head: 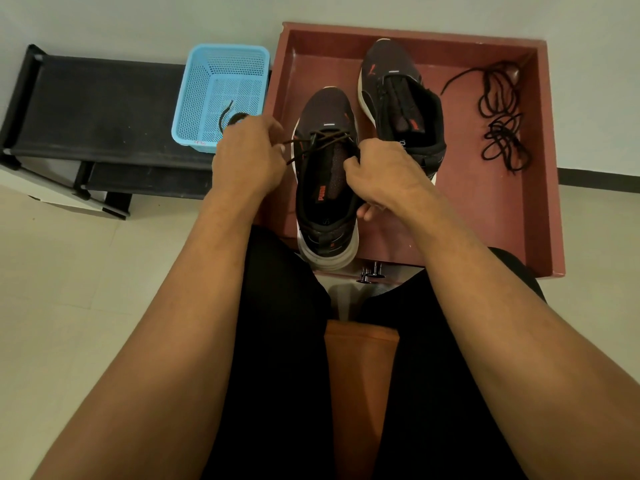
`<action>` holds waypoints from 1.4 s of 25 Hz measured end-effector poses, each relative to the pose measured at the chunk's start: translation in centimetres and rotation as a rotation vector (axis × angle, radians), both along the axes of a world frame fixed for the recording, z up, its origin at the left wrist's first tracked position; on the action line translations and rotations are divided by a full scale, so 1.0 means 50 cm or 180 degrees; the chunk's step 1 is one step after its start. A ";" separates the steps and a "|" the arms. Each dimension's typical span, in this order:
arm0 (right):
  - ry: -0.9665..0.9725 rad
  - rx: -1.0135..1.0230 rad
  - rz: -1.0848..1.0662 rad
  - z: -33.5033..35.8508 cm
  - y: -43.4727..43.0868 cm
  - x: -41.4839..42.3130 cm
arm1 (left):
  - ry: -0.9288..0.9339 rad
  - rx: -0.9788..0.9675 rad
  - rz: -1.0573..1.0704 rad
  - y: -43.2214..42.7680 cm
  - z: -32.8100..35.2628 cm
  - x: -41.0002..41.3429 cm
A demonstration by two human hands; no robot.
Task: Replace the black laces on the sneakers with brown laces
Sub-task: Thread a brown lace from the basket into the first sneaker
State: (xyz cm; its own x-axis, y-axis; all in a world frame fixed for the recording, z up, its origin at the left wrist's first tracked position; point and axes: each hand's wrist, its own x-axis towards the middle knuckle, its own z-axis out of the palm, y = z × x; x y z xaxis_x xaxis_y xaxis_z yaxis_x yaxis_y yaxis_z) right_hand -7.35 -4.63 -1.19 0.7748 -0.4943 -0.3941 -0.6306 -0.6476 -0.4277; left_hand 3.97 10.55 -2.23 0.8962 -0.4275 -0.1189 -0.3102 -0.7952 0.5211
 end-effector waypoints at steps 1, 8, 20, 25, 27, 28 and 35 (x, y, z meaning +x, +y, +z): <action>-0.0017 0.0014 -0.0005 0.000 0.000 0.000 | 0.0042 0.0181 -0.0027 -0.001 0.002 -0.003; -0.0385 -0.0059 -0.0181 -0.008 -0.008 0.000 | -0.0563 0.0513 0.0370 0.006 0.040 -0.017; -0.1467 0.0779 0.1280 0.034 0.032 0.002 | 0.2064 -0.3922 0.0123 -0.038 0.111 -0.052; -0.1813 0.1733 0.1087 0.032 0.009 -0.003 | 0.2558 -0.4556 0.0352 -0.039 0.110 -0.042; -0.1959 0.1770 0.0875 0.031 -0.004 -0.007 | 0.2500 -0.4563 0.0494 -0.034 0.105 -0.031; -0.2056 0.1735 0.0757 0.030 -0.012 -0.009 | 0.2441 -0.4511 0.0601 -0.030 0.102 -0.026; -0.2590 0.1722 -0.0058 0.022 -0.063 -0.014 | 0.2000 -0.3799 0.1538 -0.016 0.040 0.012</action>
State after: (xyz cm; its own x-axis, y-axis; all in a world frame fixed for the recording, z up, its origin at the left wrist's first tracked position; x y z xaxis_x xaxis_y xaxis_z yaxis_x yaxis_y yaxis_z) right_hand -8.03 -7.77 -0.09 0.9046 -0.4186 0.0807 -0.0191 -0.2289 -0.9733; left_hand 4.58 9.77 -0.26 0.9143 -0.2259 -0.3361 0.3878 0.2493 0.8874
